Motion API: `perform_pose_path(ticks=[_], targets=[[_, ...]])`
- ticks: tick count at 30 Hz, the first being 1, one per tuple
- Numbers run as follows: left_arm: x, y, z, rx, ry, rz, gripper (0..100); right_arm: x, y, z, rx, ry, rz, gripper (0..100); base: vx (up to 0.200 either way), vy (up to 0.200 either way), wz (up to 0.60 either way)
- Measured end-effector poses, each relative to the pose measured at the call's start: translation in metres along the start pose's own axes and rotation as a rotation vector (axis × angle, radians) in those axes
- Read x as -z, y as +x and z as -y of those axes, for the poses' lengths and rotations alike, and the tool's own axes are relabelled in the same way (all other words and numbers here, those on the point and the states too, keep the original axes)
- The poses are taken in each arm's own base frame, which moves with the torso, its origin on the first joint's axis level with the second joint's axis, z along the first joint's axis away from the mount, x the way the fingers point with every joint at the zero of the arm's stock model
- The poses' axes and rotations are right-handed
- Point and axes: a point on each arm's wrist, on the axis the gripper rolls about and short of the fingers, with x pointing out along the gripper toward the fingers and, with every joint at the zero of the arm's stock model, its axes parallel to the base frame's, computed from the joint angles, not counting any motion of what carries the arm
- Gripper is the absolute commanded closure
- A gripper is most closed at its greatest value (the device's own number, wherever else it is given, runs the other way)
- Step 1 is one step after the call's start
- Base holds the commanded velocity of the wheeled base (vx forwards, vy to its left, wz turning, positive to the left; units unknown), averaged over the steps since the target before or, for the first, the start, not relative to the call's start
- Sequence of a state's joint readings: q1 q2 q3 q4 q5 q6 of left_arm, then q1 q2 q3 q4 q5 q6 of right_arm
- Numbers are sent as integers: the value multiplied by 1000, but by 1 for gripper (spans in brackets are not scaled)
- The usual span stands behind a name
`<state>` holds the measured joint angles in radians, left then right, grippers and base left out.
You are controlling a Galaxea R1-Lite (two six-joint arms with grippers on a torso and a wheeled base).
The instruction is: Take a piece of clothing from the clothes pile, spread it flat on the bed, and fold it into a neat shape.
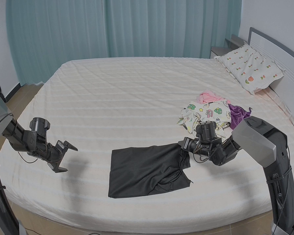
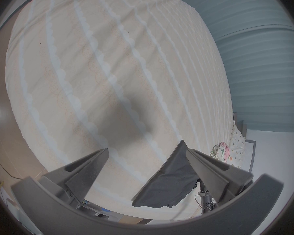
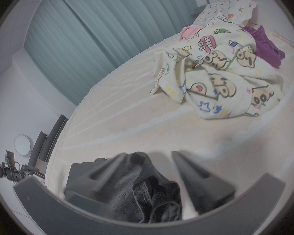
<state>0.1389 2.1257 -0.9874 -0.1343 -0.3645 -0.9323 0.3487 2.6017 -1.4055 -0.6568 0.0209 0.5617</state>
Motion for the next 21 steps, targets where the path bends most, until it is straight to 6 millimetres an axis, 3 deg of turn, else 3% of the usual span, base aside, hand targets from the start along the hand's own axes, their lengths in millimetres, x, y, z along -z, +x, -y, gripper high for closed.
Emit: perform_pose_path(ticks=[5,10,16,21], targets=[[0,0,0,0,0,0,0,-6,-16,3,1,35,-9,0,0,0,0],[0,0,0,0,0,1,0,6,-42,6,-12,32,-86,0,0,0,0],[0,0,0,1,0,1,0,39,-72,1,-77,-106,-163,0,0,0,0],[0,0,0,1,0,0,0,72,-92,-20,-155,-294,-237,0,0,0,0]])
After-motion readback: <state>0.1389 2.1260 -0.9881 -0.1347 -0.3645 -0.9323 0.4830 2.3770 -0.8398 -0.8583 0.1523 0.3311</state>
